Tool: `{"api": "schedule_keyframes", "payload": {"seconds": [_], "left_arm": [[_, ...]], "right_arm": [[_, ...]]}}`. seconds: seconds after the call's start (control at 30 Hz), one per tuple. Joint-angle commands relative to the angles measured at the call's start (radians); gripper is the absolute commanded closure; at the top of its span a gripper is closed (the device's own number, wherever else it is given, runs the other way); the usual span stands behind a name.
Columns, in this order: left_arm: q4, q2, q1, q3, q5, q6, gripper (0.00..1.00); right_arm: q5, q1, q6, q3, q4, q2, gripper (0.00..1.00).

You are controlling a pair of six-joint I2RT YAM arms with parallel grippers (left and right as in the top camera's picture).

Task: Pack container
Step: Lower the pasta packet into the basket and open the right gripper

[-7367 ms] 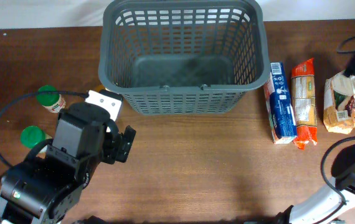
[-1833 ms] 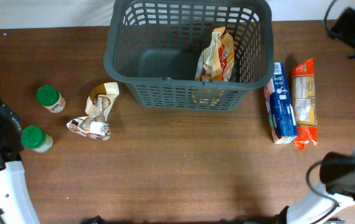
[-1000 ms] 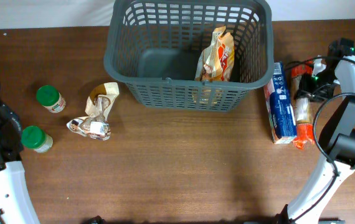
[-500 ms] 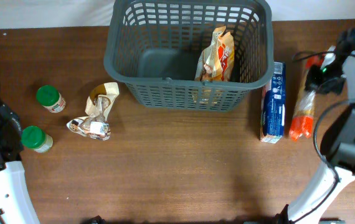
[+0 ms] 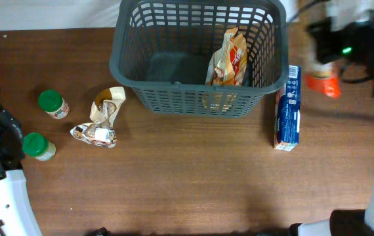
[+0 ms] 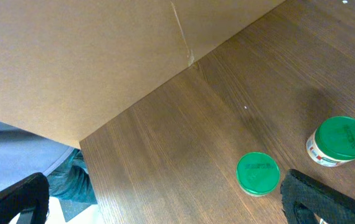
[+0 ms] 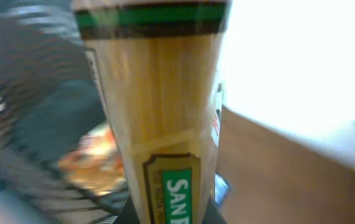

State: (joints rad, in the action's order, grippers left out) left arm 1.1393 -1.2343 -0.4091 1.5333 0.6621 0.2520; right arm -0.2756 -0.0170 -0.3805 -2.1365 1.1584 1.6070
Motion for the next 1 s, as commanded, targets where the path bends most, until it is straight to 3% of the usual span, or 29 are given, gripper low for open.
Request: {"api": "schedule_keyframes", "payload": {"seconds": [0.0,0.13,0.23,0.47,0.63,0.83,0.87,0.9,0.97], "left_arm": [[-0.002,-0.002,-0.004,0.003,-0.005,0.013,0.01],[-0.002,-0.002,-0.004,0.003,-0.005,0.013,0.01],[-0.002,-0.002,-0.004,0.003,-0.005,0.013,0.01],[-0.002,-0.002,-0.004,0.003,-0.005,0.013,0.01],[-0.002,-0.002,-0.004,0.003,-0.005,0.013,0.01],[-0.002,-0.002,-0.004,0.003,-0.005,0.013,0.01],[-0.002,-0.002,-0.004,0.003,-0.005,0.013,0.01],[-0.002,-0.002,-0.004,0.003,-0.005,0.013,0.01],[-0.002,-0.002,-0.004,0.003,-0.005,0.013,0.01]], "right_arm": [[-0.084,0.132,-0.280,-0.013,-0.045,-0.009,0.96],[-0.083,0.258,-0.494,-0.012,-0.104,0.033,0.96],[-0.080,0.309,-0.547,-0.012,-0.184,0.087,0.96],[-0.099,0.327,-0.546,-0.012,-0.299,0.259,0.96],[-0.098,0.327,-0.401,-0.012,-0.366,0.402,0.96],[-0.098,0.326,-0.357,-0.012,-0.404,0.537,0.95],[-0.097,0.326,-0.344,-0.012,-0.401,0.555,0.92],[-0.097,0.326,-0.332,-0.012,-0.394,0.565,0.83],[-0.085,0.326,-0.286,-0.012,-0.385,0.572,0.53]]}}
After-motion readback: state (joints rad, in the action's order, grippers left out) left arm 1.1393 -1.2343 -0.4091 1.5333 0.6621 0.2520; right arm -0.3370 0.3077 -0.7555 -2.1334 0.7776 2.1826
